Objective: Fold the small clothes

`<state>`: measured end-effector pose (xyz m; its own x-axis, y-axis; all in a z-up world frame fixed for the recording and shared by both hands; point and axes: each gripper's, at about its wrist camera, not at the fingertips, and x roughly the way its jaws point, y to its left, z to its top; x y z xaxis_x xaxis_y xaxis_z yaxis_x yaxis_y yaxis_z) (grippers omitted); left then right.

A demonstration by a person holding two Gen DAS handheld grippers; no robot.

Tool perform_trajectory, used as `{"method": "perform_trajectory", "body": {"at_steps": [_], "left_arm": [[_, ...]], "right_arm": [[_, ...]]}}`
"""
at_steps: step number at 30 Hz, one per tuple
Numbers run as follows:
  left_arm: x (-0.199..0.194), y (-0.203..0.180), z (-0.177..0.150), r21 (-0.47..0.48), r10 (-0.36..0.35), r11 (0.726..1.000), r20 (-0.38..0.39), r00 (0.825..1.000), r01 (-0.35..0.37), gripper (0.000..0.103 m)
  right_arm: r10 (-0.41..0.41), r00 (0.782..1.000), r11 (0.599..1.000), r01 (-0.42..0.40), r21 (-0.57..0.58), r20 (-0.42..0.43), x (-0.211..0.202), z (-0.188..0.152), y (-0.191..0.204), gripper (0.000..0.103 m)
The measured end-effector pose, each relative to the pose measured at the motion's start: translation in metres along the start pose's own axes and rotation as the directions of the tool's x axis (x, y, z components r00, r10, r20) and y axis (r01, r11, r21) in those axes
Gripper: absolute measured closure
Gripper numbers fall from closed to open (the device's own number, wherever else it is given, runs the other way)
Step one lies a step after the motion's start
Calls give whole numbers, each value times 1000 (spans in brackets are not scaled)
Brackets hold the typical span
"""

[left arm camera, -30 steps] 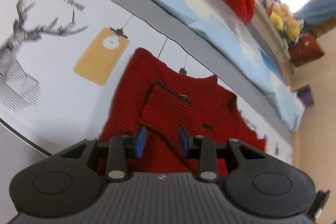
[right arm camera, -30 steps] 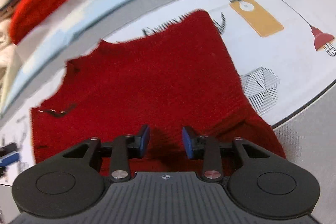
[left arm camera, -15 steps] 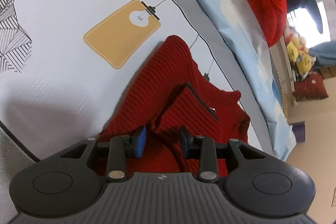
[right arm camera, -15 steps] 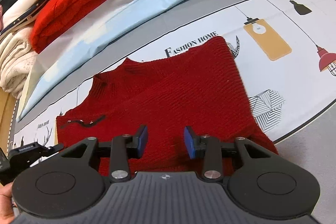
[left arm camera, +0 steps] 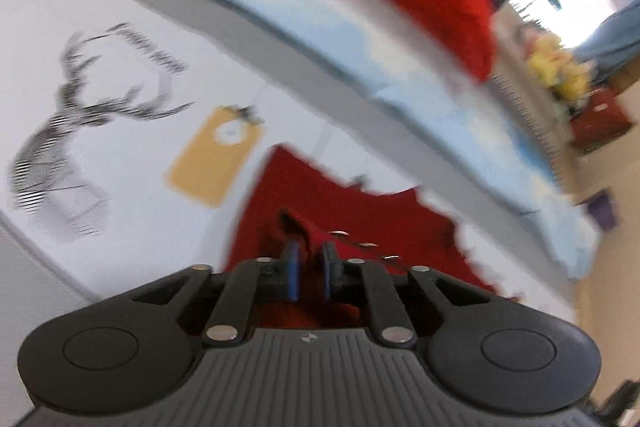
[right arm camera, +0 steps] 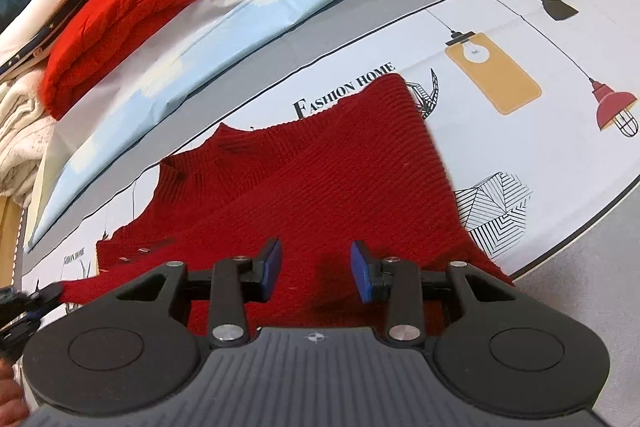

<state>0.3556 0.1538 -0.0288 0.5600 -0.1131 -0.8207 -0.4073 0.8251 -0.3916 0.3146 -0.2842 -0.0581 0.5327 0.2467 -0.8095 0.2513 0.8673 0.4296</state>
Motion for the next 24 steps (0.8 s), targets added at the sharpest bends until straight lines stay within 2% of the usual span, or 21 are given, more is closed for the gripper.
{"method": "perform_trajectory", "body": {"at_steps": [2,3,8,11,16,18,20,22,24], "left_arm": [[6,2,1,36,60,998,-13,998,-59,90],[8,1,2,53,59,997,-12,998,-58,90],[22,-10,0,125,-53,990,-60,997,60,90],[42,-11,-7,141,-51,988,-122,991,68,90],[76,5,-19,194,87,980,-209,974,-45,89],[72,7,-16,173,69,984,-212,975,-32,89],[64,1,-13,188,49,982,-184,982,-13,83],[59,-5,-13,218,38,976,-161,986,-2,82],[64,-9,-17,230,51,973,-178,983,-9,80]], "right_arm": [[-1,1000,1000,1,21,-9,5,-1,-4,63],[-6,1000,999,7,37,-17,9,-2,-8,63],[-53,997,988,60,141,-53,24,-5,-36,63],[-54,997,984,63,169,-54,24,-4,-41,64],[-65,998,995,64,82,10,19,0,-32,63],[-93,995,989,95,110,-28,30,0,-46,70],[-87,995,983,92,156,-42,31,0,-54,72],[-96,995,989,98,114,-21,24,4,-45,68],[-110,994,992,109,56,19,21,5,-38,64]]}}
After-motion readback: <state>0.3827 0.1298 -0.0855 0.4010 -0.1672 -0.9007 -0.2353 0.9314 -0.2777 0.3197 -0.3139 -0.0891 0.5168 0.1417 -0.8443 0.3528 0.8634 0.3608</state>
